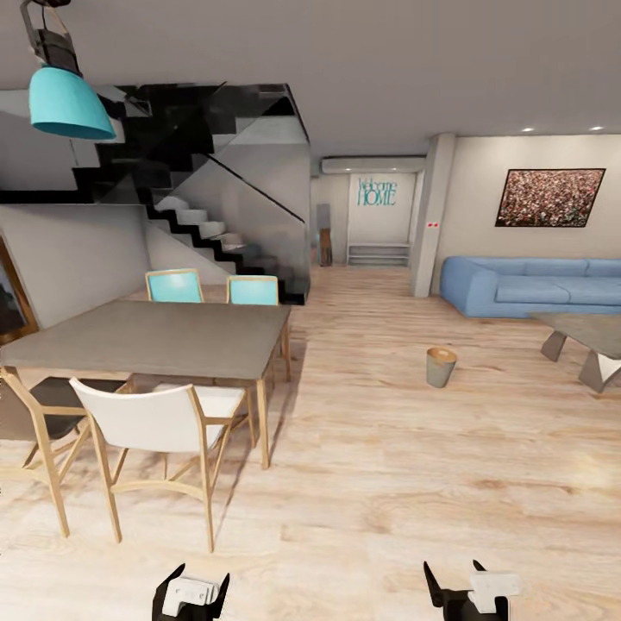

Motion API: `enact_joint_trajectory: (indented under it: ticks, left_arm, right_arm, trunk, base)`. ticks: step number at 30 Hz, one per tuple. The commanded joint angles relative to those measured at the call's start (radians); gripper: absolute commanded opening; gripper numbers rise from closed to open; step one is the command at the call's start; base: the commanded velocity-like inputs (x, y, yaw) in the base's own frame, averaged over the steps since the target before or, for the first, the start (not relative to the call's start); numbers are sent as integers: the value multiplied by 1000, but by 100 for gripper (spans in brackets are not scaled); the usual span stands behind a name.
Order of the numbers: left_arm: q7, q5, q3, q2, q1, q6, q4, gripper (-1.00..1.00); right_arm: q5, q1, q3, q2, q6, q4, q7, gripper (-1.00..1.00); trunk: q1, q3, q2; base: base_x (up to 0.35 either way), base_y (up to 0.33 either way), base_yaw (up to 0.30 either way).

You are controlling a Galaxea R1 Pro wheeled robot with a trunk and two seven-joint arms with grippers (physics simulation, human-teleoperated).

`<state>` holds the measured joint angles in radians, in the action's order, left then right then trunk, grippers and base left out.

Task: Put the three can of soda from the living room inside the tash can in the kitchen.

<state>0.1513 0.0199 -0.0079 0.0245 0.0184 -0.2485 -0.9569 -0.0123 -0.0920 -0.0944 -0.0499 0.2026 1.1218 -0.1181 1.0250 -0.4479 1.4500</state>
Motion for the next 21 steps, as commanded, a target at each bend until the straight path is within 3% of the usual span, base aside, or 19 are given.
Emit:
enact_joint_trajectory:
  ticks: [1,14,21]
  left_arm:
    - [0,0,0,0,0,0,0,100]
    - [-5,-3,6,0,0,-3,1,100]
    - [-2,-2,8,0,0,-3,1,100]
  right_arm:
    - [0,0,0,0,0,0,0,100]
    - [0,0,2,0,1,0,0,100]
    - [-1,0,3,1,-1,0,0,100]
  trunk:
    - [0,0,0]
    - [0,0,0]
    - [0,3,0]
  base:
    - [135,196,-1]
    - [130,-83,-5]
    - [113,60,-152]
